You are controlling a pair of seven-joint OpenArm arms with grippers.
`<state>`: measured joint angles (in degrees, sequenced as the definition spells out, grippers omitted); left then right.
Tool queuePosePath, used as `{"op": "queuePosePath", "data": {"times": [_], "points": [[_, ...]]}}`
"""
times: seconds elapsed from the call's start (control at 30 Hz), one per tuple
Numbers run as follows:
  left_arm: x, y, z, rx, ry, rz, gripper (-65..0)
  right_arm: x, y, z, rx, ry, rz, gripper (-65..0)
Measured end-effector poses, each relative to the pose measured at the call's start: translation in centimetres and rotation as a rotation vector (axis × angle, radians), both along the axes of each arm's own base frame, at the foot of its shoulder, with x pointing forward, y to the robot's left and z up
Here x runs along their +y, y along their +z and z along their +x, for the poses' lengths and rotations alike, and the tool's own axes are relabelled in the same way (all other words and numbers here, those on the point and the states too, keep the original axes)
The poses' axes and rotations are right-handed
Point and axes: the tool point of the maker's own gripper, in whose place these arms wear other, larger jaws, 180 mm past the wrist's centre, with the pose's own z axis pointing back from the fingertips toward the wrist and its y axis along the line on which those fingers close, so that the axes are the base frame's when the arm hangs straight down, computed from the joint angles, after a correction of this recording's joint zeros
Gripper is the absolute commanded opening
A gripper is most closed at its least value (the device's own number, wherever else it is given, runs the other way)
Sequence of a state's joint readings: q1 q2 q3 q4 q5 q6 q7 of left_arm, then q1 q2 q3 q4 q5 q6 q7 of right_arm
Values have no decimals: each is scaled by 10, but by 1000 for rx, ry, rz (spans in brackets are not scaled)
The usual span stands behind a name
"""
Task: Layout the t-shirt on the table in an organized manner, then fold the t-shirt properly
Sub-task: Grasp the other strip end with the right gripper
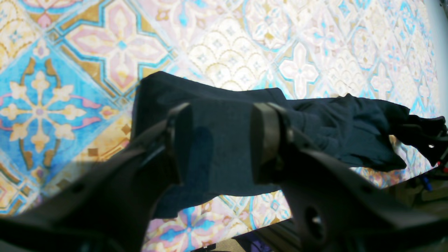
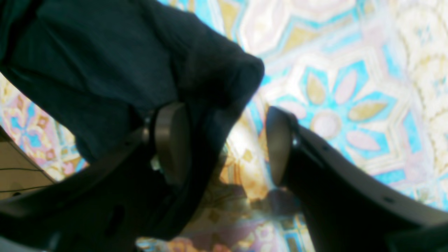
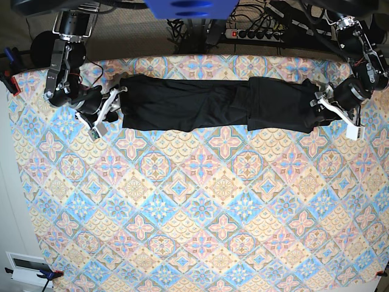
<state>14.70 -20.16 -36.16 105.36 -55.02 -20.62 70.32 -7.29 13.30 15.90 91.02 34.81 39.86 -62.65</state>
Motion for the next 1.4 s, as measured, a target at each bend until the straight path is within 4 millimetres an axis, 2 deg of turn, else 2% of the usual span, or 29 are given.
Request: {"op": "queuePosePath", "data": {"times": [0.33,0.47,0.73,0.9,1.0,1.2,1.23,1.3,1.4], "points": [[1,2,3,-16,7,-1,-385,3,-13,-16,53,-15,41,-314],[3,7,7,-50,23,-2,-385,14,-14,-17,48,-33,84,-314],[3,7,7,-49,23,-2,-385,56,-14,-19,49,11,168,-314],[4,7,7,-50,26,-2,-385,59,-15,-18,52,13,180,-317],[4,7,7,-50,26,-1,-385,59,-18,-17,53,-7,210,-380],[4,7,7,-51,27,-2,-385,61,-22,-22,83,-13,226,-634],[4,7,7,-51,27,-1,-385,61,-22,-22,86,-14,228,-650],[4,7,7,-51,28,-1,-386,59,-22,-22,84,-22,229,-634],[4,7,7,-51,28,0,-386,54,-21,-19,68,-59,247,-650]]}}
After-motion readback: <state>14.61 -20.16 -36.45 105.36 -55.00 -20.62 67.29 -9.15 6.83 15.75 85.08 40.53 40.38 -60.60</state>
